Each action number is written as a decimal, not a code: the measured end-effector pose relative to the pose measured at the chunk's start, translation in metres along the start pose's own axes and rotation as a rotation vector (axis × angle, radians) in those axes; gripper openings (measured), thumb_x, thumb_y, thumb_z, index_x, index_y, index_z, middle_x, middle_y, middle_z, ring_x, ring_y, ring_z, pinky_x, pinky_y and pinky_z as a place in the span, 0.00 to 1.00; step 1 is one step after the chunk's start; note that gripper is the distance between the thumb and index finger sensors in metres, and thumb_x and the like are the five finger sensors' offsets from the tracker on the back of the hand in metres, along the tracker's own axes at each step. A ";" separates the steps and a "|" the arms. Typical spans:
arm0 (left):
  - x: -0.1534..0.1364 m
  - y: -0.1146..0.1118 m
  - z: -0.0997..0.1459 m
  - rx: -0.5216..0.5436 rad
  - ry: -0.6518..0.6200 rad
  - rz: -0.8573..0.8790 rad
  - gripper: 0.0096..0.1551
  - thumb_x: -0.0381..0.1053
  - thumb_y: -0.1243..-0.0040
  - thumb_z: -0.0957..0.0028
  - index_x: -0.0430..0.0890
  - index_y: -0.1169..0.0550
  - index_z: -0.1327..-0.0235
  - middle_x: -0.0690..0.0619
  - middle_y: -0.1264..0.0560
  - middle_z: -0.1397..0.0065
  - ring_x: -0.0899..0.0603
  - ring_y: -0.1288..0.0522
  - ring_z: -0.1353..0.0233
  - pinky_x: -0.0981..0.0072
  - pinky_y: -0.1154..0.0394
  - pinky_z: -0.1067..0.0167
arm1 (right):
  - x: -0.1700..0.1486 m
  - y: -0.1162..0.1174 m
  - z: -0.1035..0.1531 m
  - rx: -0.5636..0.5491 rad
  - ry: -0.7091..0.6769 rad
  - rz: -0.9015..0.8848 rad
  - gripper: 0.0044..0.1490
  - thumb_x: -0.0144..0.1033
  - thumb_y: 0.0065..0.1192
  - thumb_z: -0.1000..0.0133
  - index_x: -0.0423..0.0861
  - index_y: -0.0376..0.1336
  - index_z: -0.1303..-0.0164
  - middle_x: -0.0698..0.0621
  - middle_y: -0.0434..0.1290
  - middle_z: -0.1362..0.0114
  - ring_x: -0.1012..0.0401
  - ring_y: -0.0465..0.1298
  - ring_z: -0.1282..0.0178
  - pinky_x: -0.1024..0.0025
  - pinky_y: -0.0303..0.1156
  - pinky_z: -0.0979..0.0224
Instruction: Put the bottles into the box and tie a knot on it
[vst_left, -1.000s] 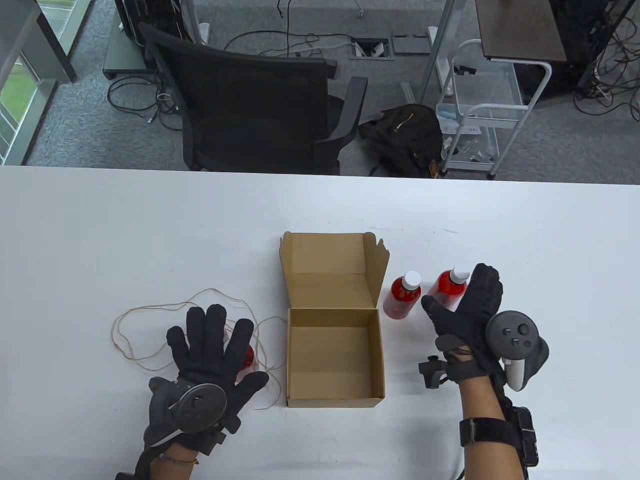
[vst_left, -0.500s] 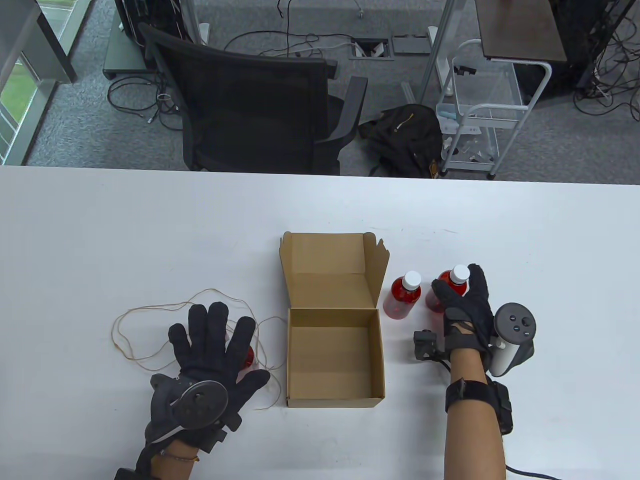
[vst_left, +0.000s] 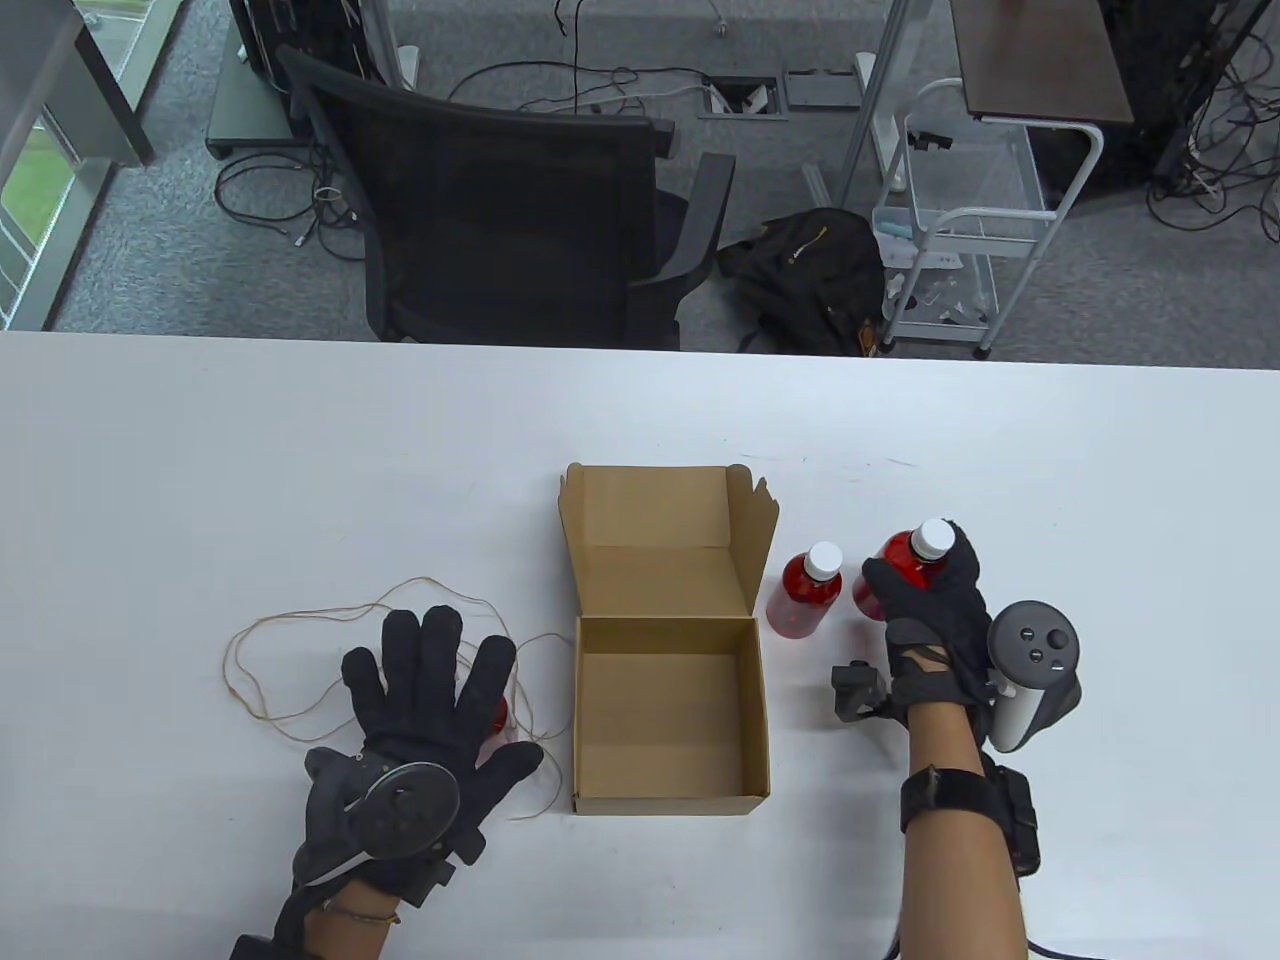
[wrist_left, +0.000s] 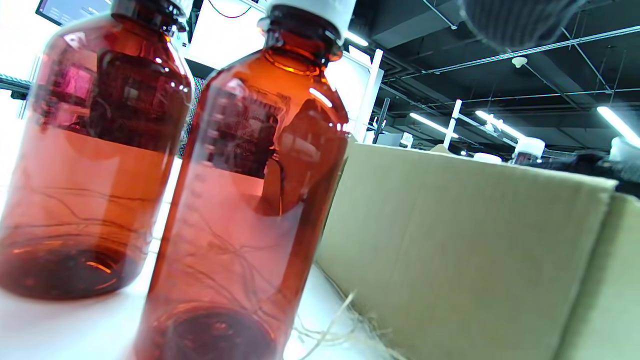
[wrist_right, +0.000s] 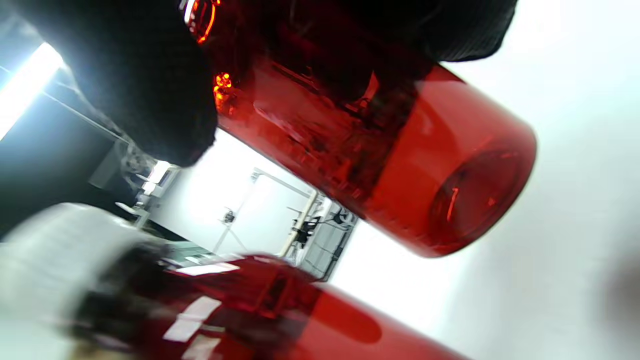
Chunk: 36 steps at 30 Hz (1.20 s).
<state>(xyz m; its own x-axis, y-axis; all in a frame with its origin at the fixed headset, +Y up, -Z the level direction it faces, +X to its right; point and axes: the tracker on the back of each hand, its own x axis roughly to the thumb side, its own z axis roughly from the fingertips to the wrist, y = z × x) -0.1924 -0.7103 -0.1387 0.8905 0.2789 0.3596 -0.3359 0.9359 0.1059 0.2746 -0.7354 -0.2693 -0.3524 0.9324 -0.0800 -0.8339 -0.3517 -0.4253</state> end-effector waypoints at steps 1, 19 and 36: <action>0.000 0.000 0.000 0.001 0.000 0.001 0.60 0.75 0.47 0.47 0.58 0.62 0.13 0.37 0.74 0.11 0.22 0.76 0.19 0.18 0.70 0.36 | 0.006 -0.002 0.002 0.003 -0.006 -0.004 0.54 0.48 0.79 0.53 0.45 0.52 0.22 0.38 0.62 0.23 0.39 0.62 0.26 0.42 0.60 0.28; 0.002 0.003 0.006 0.024 -0.001 0.007 0.60 0.75 0.47 0.47 0.58 0.62 0.13 0.36 0.74 0.11 0.22 0.76 0.19 0.18 0.70 0.36 | 0.148 0.013 0.082 0.234 -0.409 0.132 0.56 0.51 0.74 0.48 0.39 0.49 0.21 0.34 0.64 0.25 0.36 0.65 0.30 0.39 0.63 0.31; 0.005 0.003 0.006 0.020 -0.014 -0.001 0.60 0.75 0.47 0.47 0.58 0.62 0.13 0.37 0.74 0.11 0.22 0.76 0.19 0.18 0.70 0.37 | 0.107 0.129 0.113 0.797 0.031 0.474 0.57 0.59 0.71 0.47 0.27 0.56 0.27 0.29 0.75 0.38 0.40 0.82 0.51 0.47 0.82 0.53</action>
<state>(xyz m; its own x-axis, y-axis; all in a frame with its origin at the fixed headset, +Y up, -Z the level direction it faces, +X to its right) -0.1913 -0.7073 -0.1310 0.8866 0.2749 0.3721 -0.3412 0.9317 0.1248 0.0813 -0.6904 -0.2309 -0.7293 0.6742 -0.1163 -0.6551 -0.6392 0.4027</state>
